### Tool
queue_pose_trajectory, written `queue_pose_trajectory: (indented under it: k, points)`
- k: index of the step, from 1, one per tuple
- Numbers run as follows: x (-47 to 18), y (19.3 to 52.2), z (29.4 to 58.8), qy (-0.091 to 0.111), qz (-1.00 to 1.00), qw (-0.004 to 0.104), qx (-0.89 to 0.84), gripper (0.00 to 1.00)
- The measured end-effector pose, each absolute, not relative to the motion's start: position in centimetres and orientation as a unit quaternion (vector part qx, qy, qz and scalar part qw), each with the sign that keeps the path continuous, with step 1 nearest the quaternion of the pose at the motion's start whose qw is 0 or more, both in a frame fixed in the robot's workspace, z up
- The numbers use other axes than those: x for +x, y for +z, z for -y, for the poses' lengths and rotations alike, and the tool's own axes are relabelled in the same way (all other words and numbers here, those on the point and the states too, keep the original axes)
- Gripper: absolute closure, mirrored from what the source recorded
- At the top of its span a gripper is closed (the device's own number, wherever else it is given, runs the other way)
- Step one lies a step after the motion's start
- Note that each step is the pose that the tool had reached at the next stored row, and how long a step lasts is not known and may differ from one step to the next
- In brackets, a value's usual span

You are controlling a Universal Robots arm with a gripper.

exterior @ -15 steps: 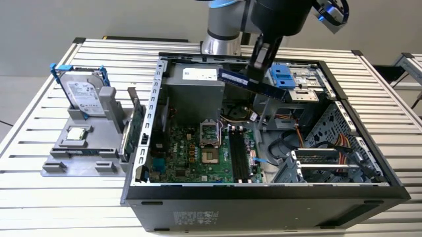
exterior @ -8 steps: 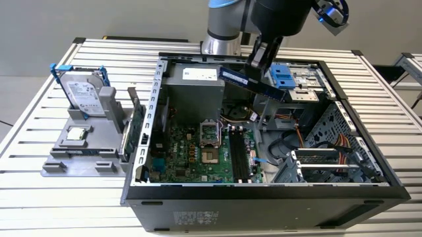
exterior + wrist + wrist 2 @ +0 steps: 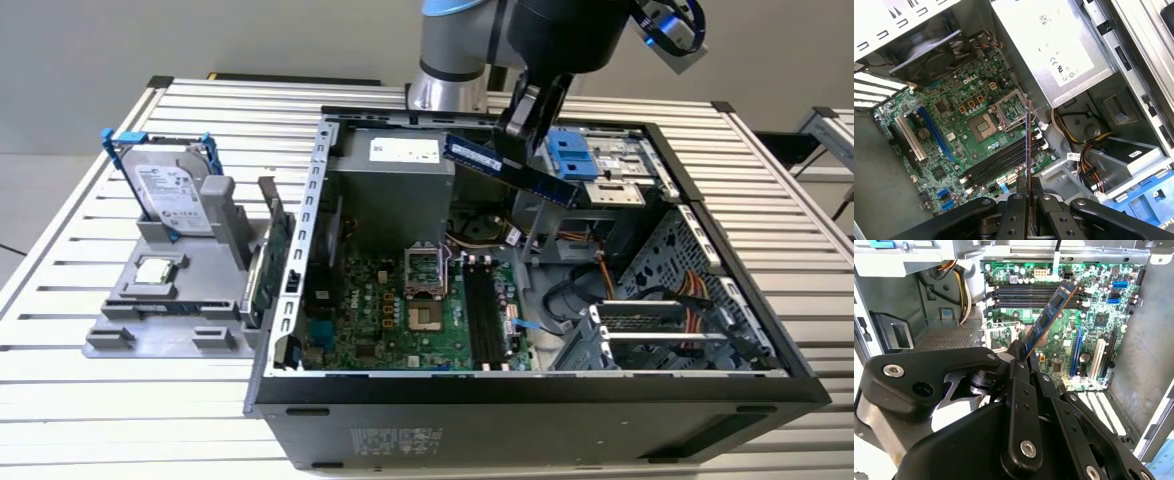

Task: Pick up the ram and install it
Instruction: 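Insert the ram into the slot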

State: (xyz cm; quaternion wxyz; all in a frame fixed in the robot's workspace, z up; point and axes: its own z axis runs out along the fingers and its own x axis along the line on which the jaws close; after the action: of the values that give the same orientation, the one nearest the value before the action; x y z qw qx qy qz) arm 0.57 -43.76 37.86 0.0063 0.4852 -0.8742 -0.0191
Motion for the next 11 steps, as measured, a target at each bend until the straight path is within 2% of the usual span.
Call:
queue_pose_trajectory:
  k: [11]
  points:
    - [0.57, 37.86, 43.76, -0.019, 0.874, 0.006, 0.485, 1.0]
